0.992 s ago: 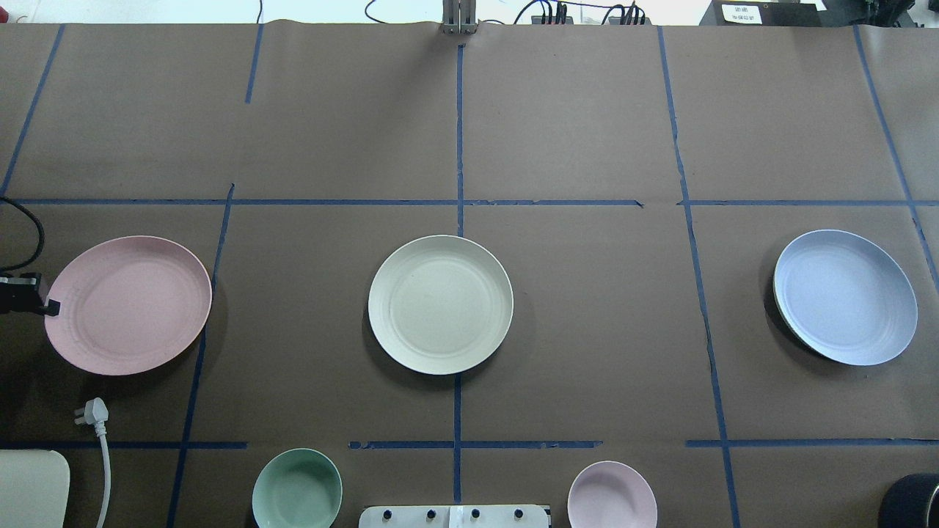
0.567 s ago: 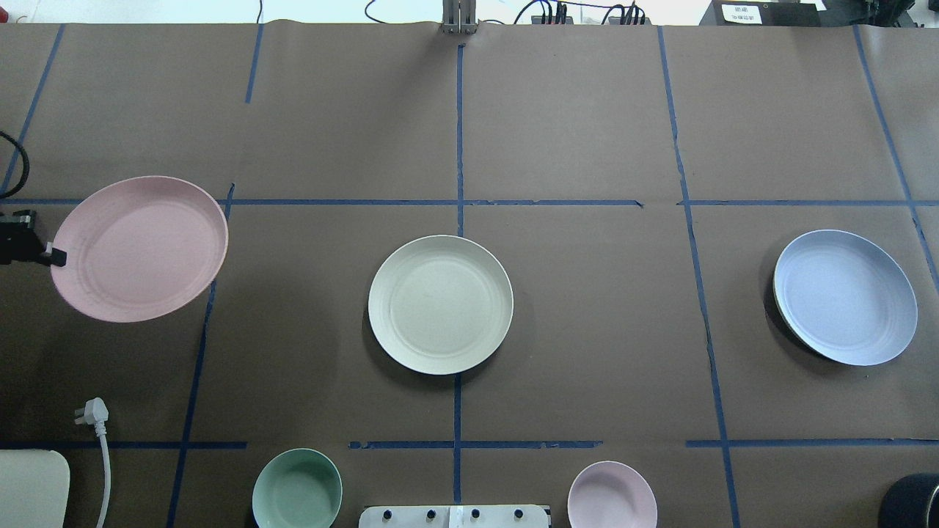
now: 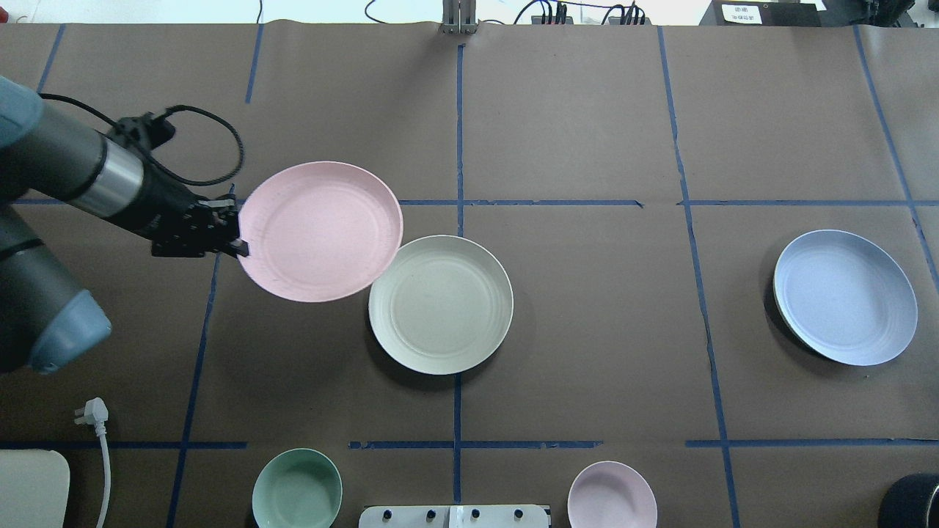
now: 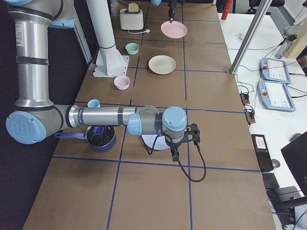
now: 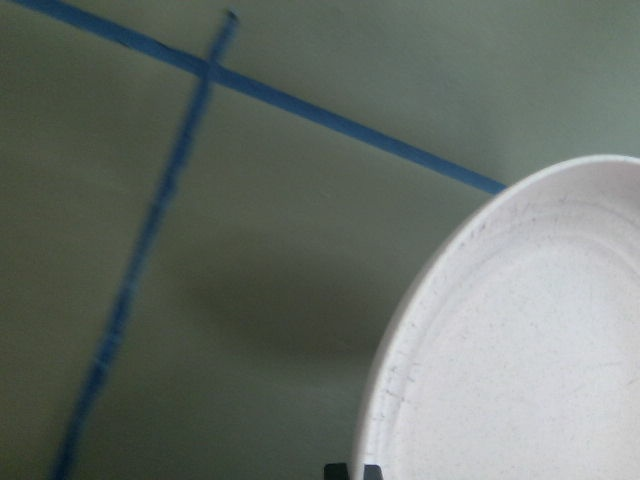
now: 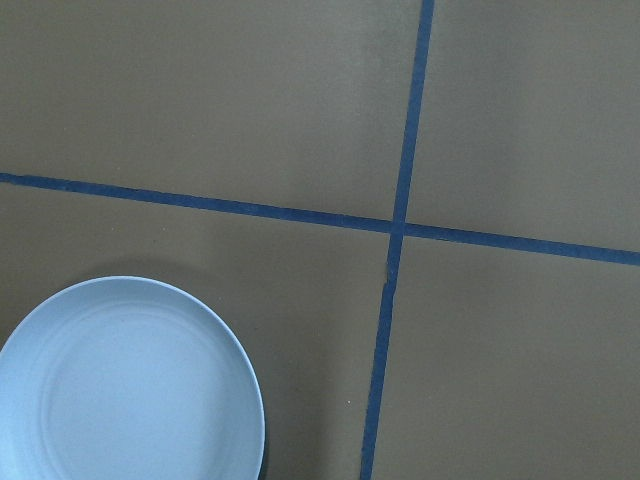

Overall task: Stack three plates with pink and blue
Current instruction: 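Lift the pink plate with the left gripper and carry it over the cream plate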

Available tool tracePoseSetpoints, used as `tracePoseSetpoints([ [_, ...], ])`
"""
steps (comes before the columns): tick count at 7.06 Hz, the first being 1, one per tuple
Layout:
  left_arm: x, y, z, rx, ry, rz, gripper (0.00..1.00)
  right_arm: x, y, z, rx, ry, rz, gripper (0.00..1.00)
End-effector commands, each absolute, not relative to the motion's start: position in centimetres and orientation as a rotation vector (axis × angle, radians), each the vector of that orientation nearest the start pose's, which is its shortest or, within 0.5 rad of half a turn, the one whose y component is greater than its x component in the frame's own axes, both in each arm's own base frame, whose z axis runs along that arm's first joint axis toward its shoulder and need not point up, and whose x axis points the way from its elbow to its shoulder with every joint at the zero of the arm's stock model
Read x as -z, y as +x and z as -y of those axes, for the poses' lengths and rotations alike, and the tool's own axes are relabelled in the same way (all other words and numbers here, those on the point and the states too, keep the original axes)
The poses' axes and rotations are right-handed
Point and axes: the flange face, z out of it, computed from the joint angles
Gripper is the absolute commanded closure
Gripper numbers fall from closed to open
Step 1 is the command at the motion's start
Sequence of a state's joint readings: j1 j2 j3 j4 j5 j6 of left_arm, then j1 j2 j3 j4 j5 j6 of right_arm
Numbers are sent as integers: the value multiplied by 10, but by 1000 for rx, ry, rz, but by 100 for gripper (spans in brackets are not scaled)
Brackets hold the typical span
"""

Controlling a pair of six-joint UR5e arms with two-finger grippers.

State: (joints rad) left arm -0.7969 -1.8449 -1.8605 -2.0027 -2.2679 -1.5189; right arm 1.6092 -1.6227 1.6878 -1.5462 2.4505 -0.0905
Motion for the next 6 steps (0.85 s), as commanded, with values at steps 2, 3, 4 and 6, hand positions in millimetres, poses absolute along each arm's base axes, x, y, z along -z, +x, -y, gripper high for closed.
tracePoseSetpoints([
  [2, -284, 445, 389, 364, -211, -1122, 100, -613, 73, 472, 90, 144, 902, 0],
  [3, -277, 458, 382, 365, -224, -1125, 100, -615, 73, 471, 90, 143, 903, 0],
  [4, -268, 471, 375, 349, -235, -1131, 100, -617, 73, 469, 88, 138, 901, 0],
  [6, -274, 476, 377, 355, -244, -1118, 99, -622, 73, 466, 81, 126, 902, 0],
])
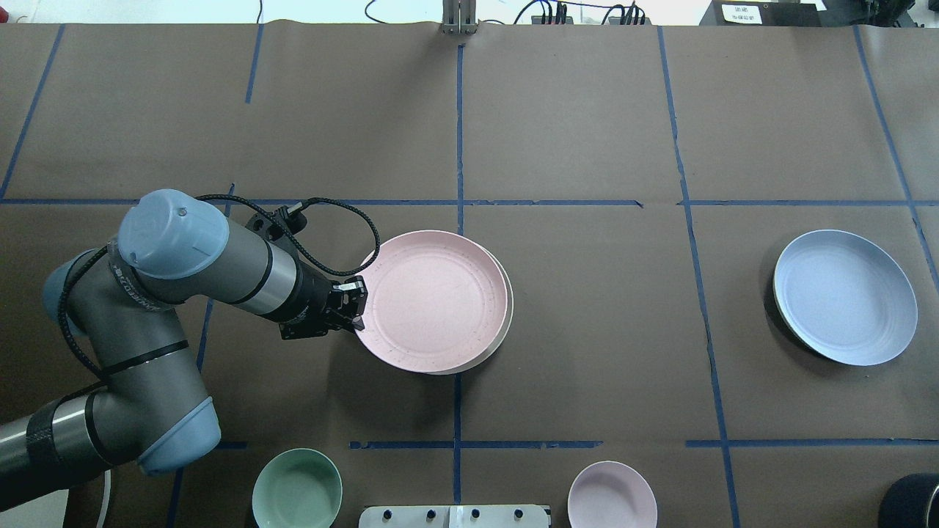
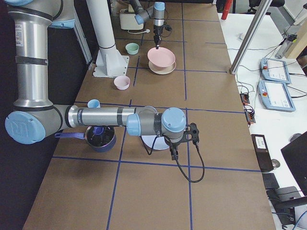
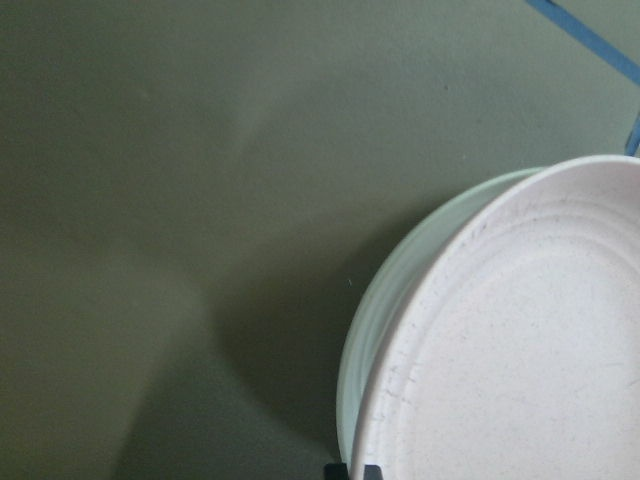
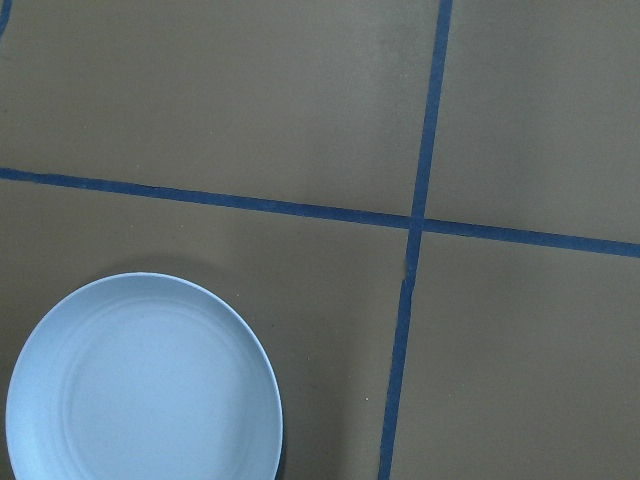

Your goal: Stack three plates with pink and blue

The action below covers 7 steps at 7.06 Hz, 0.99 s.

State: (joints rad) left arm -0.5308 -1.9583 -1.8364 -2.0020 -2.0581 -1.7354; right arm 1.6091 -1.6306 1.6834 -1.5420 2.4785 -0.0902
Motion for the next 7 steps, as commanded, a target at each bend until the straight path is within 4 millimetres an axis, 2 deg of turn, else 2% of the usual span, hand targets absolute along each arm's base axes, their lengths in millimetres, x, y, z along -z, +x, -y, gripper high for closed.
tracePoseSetpoints([
  [1, -276, 477, 378, 358, -246, -1113, 85, -623, 73, 466, 78, 124, 903, 0],
  [2, -276, 477, 378, 355, -244, -1115, 1, -621, 72, 465, 80, 127, 906, 0],
  [4, -272, 473, 379, 361, -235, -1122, 0, -620, 71, 466, 72, 124, 910, 0],
  [5, -269, 468, 380, 363, -233, -1128, 0, -619, 59, 468, 59, 107, 913, 0],
  [6, -272, 462, 387, 380, -233, -1115, 0, -619, 38, 468, 60, 97, 912, 0],
  [7, -275, 448, 398, 409, -226, -1077, 0, -620, 18, 464, 31, 98, 917, 0],
])
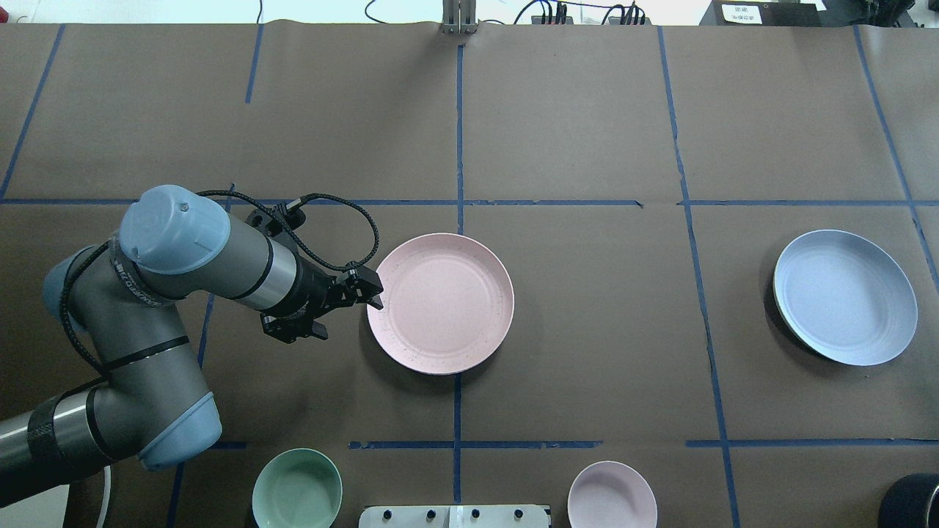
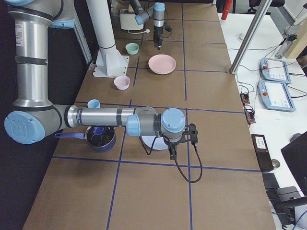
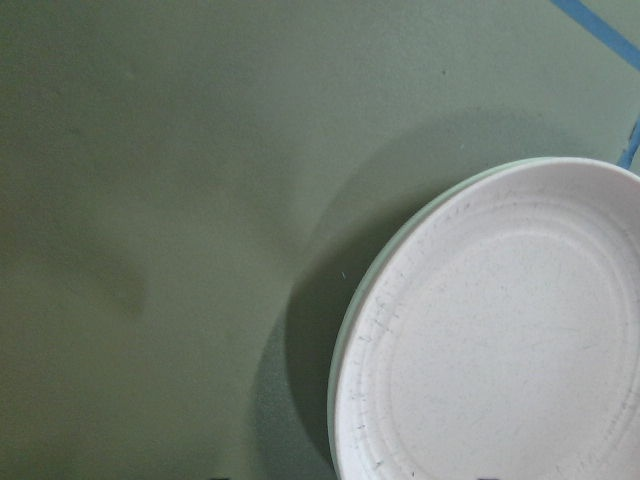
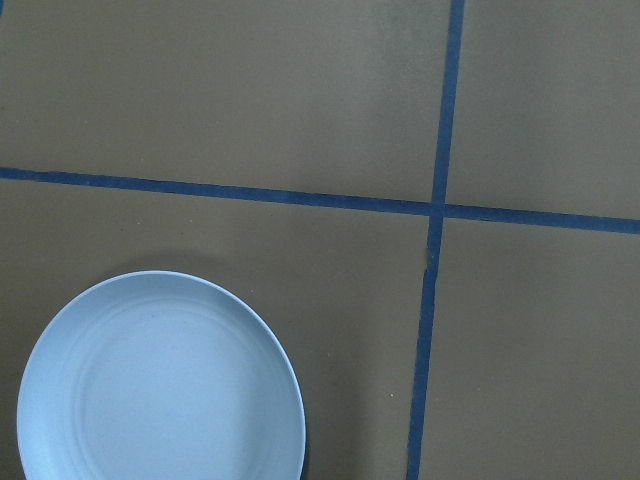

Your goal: Stack three plates with pink and blue

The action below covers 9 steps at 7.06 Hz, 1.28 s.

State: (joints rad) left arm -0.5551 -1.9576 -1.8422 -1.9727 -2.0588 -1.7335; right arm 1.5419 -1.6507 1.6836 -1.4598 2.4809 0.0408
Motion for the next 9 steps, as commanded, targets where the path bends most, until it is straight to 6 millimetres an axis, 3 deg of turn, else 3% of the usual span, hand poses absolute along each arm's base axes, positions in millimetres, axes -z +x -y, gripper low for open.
tracePoseSetpoints([
  [1, -270, 430, 404, 407, -202, -1051, 0, -622, -6, 455, 1, 98, 909, 0],
  [2, -259, 408, 401, 354, -157, -1029, 0, -626, -31, 445, -42, 112, 885, 0],
  [3, -256, 386, 392, 318, -138, -988, 0, -656, -44, 425, -54, 133, 872, 0],
  [4, -255, 376, 395, 313, -124, -971, 0, -677, -58, 419, -65, 127, 890, 0],
  [6, -258, 368, 392, 318, -123, -968, 0, -703, -86, 409, -58, 105, 879, 0],
  [7, -266, 361, 395, 333, -123, -957, 0, -704, -100, 406, -40, 84, 879, 0],
  [9, -265, 356, 398, 342, -118, -959, 0, -711, -103, 403, -34, 68, 874, 4],
])
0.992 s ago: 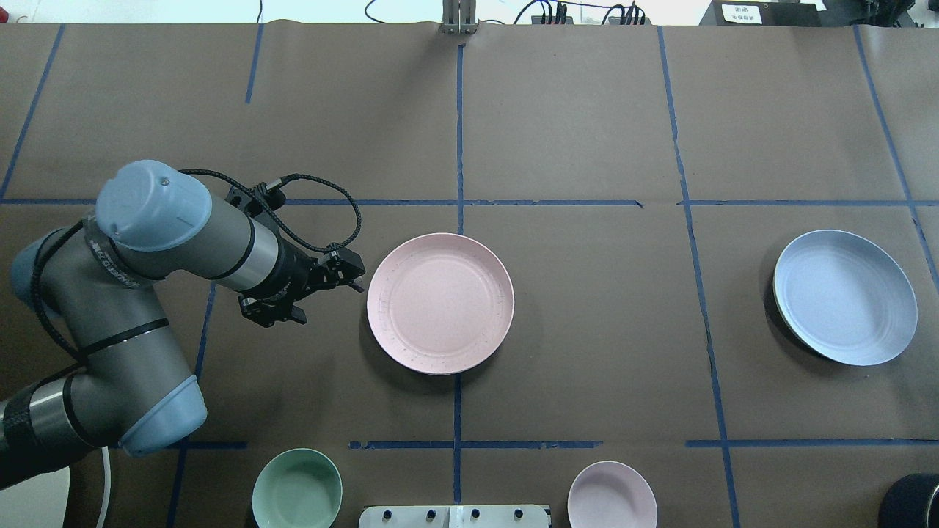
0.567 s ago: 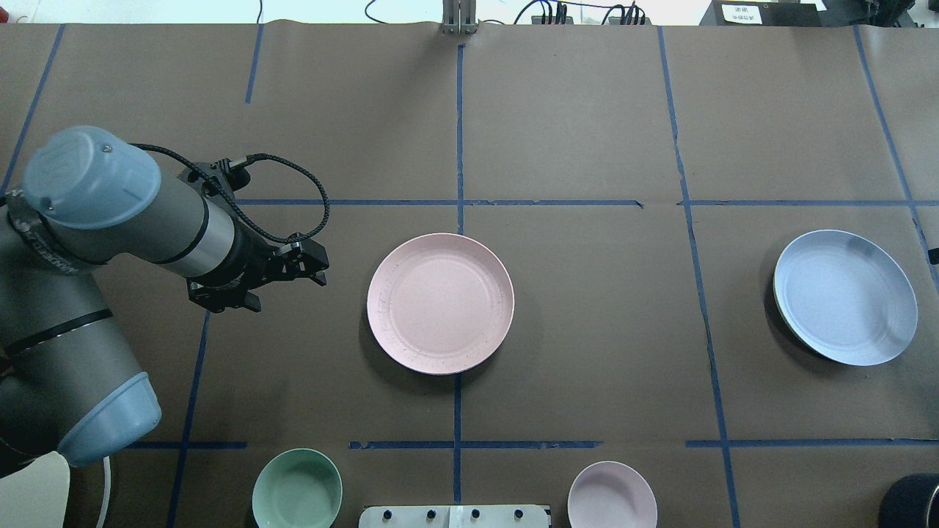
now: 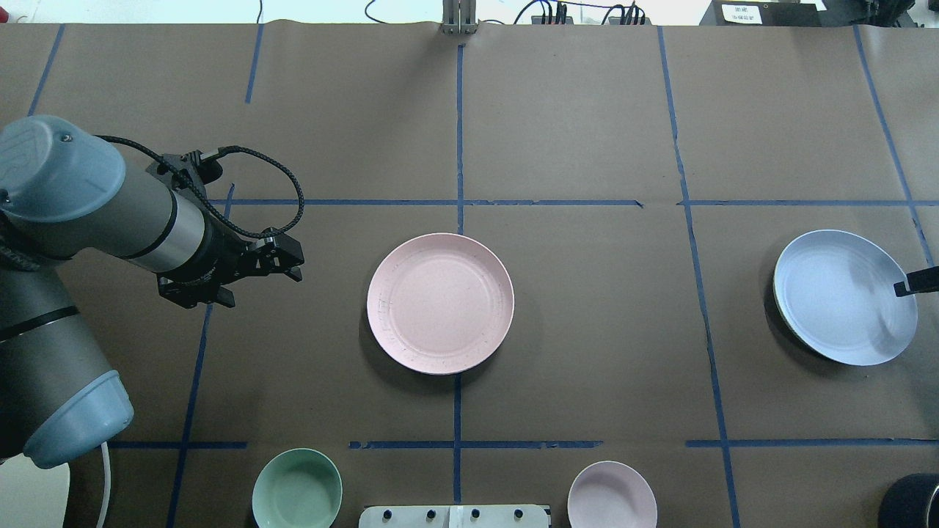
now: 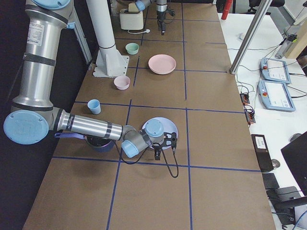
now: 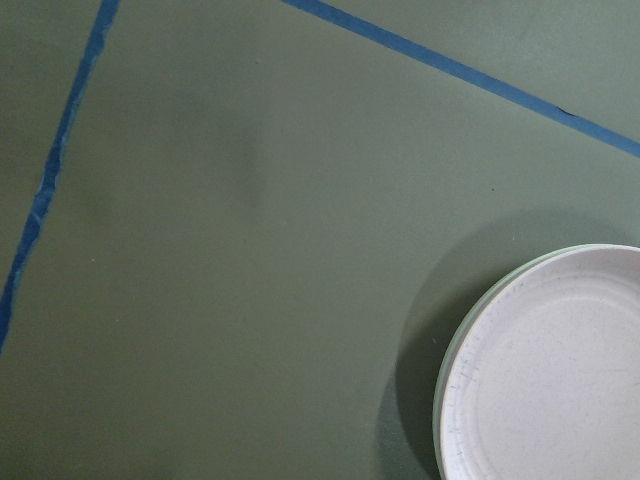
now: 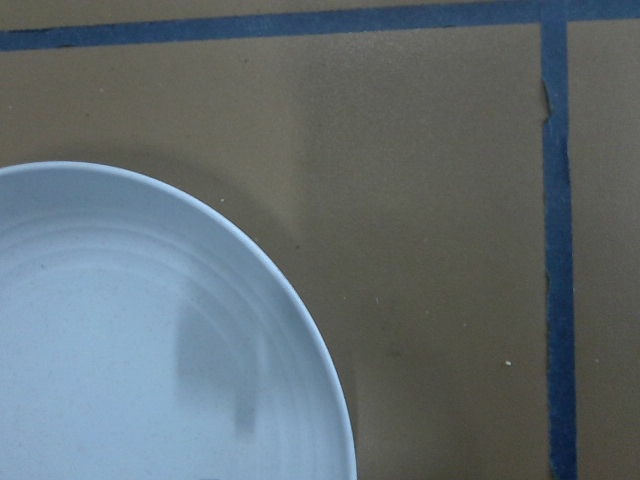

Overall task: Stack three plates with pink and blue
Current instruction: 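Withdraw the left gripper while the right gripper reaches the light blue plate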

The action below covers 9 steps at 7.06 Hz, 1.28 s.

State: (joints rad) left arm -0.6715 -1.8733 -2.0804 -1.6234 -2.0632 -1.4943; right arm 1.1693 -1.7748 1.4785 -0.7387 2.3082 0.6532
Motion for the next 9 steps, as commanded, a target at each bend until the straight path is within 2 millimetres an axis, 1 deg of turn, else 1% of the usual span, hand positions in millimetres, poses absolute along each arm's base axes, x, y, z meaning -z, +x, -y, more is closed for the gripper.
tracePoseSetpoints([
  [1, -265, 354, 400, 347, -115, -960, 0, -719, -105, 401, -35, 51, 867, 16],
  [3, -266, 353, 400, 349, -114, -960, 0, -726, -113, 398, -24, 28, 860, 61],
  [4, -265, 352, 401, 350, -112, -961, 0, -726, -114, 398, -19, 28, 863, 86],
  [5, -266, 351, 401, 353, -112, -960, 0, -722, -115, 402, -15, 36, 867, 100],
  [6, -264, 349, 401, 353, -109, -964, 0, -715, -116, 404, -9, 45, 879, 100],
  [7, -266, 345, 403, 361, -107, -961, 0, -705, -116, 406, -1, 60, 893, 100],
  [8, -271, 339, 399, 364, -109, -957, 0, -696, -113, 408, -4, 78, 901, 100],
  [9, -276, 335, 400, 372, -109, -950, 0, -685, -107, 412, -10, 97, 918, 100],
])
